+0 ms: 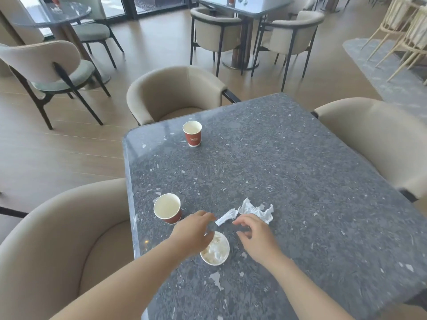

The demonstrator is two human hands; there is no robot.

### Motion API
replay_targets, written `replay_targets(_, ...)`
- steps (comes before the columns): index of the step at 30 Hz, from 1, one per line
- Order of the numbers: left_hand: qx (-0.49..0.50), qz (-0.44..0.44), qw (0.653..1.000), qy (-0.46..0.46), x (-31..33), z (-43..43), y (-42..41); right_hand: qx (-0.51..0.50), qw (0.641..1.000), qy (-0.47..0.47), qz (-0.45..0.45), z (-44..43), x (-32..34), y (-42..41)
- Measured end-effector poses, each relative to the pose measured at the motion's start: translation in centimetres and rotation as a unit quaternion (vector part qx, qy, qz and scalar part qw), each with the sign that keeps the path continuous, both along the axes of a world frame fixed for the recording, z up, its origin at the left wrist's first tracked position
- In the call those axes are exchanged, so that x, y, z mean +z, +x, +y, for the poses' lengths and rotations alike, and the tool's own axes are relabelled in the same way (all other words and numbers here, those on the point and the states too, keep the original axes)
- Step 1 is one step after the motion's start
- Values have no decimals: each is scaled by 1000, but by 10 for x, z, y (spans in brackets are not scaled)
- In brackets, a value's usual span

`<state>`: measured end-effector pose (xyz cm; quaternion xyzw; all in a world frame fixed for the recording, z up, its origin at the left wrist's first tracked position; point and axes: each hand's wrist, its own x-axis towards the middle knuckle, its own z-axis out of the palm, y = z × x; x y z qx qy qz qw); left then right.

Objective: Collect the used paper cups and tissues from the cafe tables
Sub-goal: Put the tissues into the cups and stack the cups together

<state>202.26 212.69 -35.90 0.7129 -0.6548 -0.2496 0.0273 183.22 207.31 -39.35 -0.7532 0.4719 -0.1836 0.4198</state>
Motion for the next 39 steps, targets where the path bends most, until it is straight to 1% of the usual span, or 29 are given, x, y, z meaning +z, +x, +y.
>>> replay_targets(5, -14, -12, 999, 27, -19, -50, -11, 7, 999, -15, 42, -38, -14, 2)
replay_targets(8, -42, -41, 996, 65, -36, -74, -15, 11, 994, -28, 103, -60, -27, -4)
replay_targets(11, -75, -60, 990, 106, -52, -91, -19, 14, 980, -39, 192, -72, -41, -12)
replay_targets(13, -96, -65, 986, 120, -61, -100, -22, 20, 975, -33, 220, -76, -49, -16)
replay_targets(17, -118, -55, 982, 138, -75, -112, -27, 12, 982, -30, 184, -80, -63, -16)
replay_targets(19, -106, -40, 984, 140, -80, -112, -25, 8, 986, -14, 166, -82, -64, -11)
replay_targets(21, -74, -13, 989, 129, -79, -108, -19, 12, 989, -4, 144, -82, -61, -4)
replay_targets(26, -14, 27, 998, 56, -58, -88, -4, 37, 994, -28, 98, -71, -42, 15)
replay_targets(32, -31, 7, 999, -2, -17, -63, -2, 30, 998, -51, 26, -38, -6, 34)
replay_targets(35, -1, 1, 999, -36, -1, -42, 0, 28, 998, -63, -8, -17, 10, 36)
replay_targets(39, 48, 12, 995, -89, 13, -12, 5, 21, 998, -61, -23, 7, 28, 30)
